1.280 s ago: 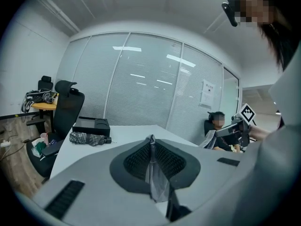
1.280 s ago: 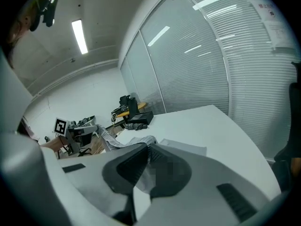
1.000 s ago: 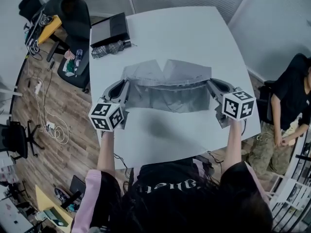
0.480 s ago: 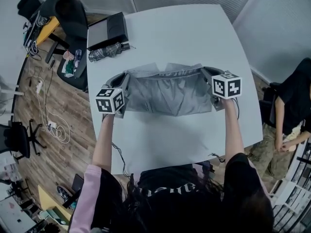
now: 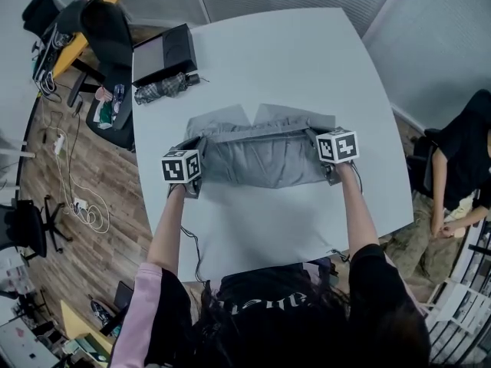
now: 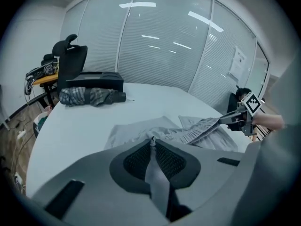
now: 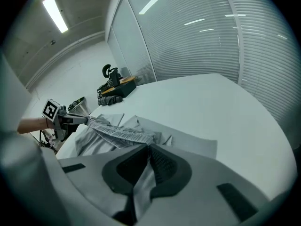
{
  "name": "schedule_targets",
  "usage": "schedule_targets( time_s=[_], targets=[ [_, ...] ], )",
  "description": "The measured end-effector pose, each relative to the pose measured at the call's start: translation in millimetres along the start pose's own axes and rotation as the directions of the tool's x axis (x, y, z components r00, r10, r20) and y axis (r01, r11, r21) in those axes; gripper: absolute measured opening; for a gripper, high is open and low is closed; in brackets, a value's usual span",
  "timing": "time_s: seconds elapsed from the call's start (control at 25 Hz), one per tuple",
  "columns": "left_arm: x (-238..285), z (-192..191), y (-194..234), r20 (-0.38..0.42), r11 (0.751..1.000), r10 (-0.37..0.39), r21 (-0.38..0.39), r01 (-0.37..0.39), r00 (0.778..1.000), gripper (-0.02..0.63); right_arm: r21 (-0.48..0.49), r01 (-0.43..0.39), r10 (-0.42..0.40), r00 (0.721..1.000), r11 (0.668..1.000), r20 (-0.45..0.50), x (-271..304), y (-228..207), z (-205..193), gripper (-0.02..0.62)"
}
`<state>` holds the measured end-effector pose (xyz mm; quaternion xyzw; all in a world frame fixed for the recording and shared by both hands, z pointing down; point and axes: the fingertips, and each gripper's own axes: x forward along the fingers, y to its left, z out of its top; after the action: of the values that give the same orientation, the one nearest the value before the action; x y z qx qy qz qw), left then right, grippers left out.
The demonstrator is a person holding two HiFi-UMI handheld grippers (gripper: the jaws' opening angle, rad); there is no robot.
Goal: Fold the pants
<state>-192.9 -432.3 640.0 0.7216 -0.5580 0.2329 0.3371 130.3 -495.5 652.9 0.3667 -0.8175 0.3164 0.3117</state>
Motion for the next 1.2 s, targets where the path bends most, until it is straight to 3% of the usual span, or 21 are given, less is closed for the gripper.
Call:
schedule_targets(
  time_s=[0.12,0.24,0.32,0.4,0.8,1.2],
  targets=[
    [4,-22,1,-0.052,1.000,0.018,-0.012,-0.018,0.998,0.049,-0.012,0.022,-0.023,0.999,1.000,-0.042,7,3,-23,0.034],
    [6,-28,0,-0.062,0.999,0.047,0.007,-0.047,0.997,0.051,-0.087,0.063,-0.067,0.997,0.994,-0.042,7,7,-31,0.035],
    [0,-21,-4,-0.021,0.999,0.043,0.008,-0.043,0.999,0.105,-0.124,0.065,-0.070,0.997,0.990,-0.036,3,13,-31,0.040],
    [-9,-13,-7,0.024,1.000,0.024,-0.002,-0.024,0.999,0.155,-0.110,0.044,-0.046,0.999,0.993,-0.016,-3,19,-28,0.127],
    [-82,12,-43,0.201,0.996,-0.086,0.007,0.086,0.976,0.153,-0.068,0.027,-0.015,0.983,0.997,0.183,-75,67,-7,0.140],
    [-161,-24,-90,0.246,0.986,-0.166,0.062,0.156,0.955,0.153,-0.053,-0.022,0.037,0.955,0.998,0.295,-127,157,-28,0.128]
  ],
)
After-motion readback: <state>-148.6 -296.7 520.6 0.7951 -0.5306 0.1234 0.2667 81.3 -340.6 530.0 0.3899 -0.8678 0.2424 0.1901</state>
